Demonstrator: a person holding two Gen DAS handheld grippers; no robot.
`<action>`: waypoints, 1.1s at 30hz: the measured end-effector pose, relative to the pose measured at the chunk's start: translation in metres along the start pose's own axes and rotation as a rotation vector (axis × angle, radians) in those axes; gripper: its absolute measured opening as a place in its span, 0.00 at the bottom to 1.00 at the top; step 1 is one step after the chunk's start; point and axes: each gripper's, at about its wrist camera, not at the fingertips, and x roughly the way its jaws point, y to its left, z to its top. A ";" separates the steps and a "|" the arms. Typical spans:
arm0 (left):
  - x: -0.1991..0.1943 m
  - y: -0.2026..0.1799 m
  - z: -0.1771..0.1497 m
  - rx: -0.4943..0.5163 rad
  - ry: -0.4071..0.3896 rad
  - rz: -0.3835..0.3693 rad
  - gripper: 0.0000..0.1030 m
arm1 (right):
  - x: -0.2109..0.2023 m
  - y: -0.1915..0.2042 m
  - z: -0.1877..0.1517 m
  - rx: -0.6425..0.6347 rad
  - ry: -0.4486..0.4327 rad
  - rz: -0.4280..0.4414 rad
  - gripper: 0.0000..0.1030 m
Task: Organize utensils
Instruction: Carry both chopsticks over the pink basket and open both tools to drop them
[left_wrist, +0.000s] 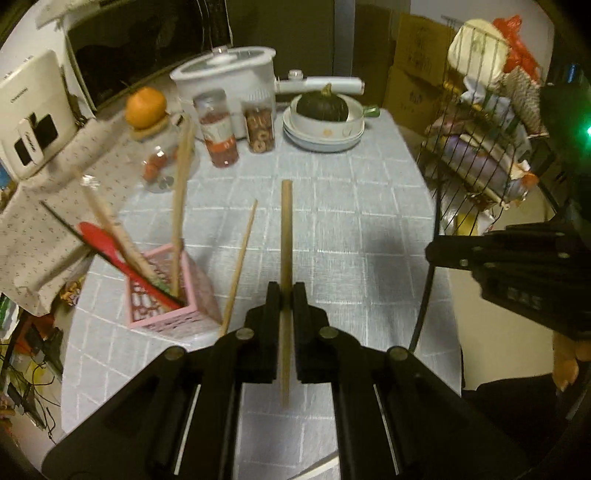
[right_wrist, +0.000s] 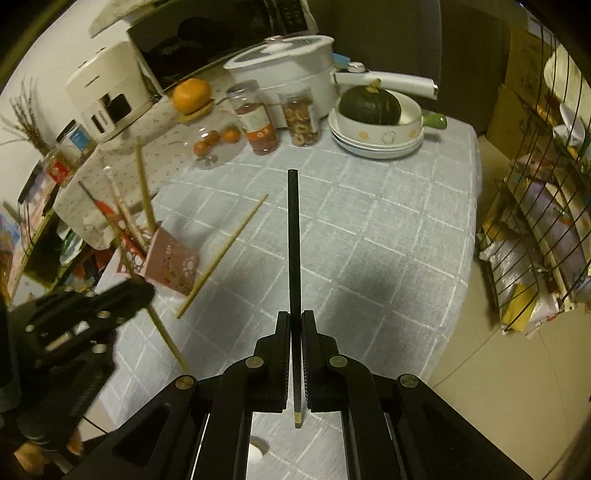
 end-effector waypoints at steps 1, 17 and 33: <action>-0.005 0.001 -0.003 0.001 -0.012 0.000 0.07 | -0.001 0.003 -0.001 -0.009 -0.005 -0.001 0.05; -0.073 0.049 -0.025 -0.102 -0.234 -0.046 0.07 | -0.037 0.045 0.008 -0.097 -0.126 0.084 0.05; -0.120 0.116 -0.024 -0.325 -0.455 0.022 0.07 | -0.065 0.102 0.033 -0.147 -0.237 0.188 0.05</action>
